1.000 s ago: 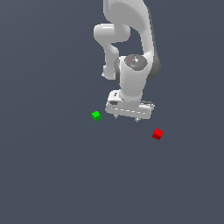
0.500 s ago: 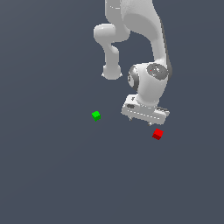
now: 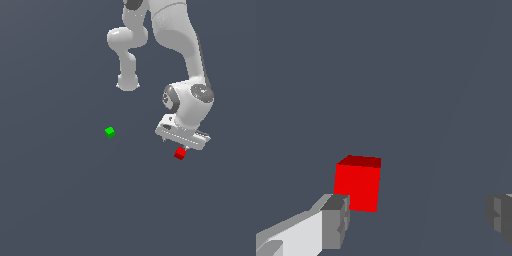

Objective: Stack the red cube on top of the green cube.

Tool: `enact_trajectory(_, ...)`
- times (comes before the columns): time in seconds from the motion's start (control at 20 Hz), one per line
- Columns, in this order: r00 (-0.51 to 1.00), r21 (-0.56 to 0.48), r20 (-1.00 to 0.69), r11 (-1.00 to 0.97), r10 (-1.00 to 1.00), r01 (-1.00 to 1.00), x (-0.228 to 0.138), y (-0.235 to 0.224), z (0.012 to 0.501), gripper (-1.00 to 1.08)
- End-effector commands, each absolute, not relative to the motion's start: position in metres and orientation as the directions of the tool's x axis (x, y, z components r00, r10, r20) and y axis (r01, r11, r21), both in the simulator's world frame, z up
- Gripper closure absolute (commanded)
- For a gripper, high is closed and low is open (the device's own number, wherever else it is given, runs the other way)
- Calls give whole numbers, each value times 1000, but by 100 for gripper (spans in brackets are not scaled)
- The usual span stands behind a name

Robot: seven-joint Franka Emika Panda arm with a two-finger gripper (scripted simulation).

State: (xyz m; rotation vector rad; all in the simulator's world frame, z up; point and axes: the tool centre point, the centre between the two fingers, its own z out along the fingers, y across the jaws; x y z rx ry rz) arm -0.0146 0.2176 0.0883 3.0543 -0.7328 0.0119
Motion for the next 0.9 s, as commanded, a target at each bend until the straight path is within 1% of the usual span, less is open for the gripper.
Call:
enact_trajectory(0.0,878,-1,5,-878,-479,-479,-11,232,82,-92)
enact_trajectory(0.4,853,0,1,-853,-522,-522,-3,258,71,-92)
enact_trajectory(0.85,851,0,0,-851,-526,-526,-2,261,67,-92)
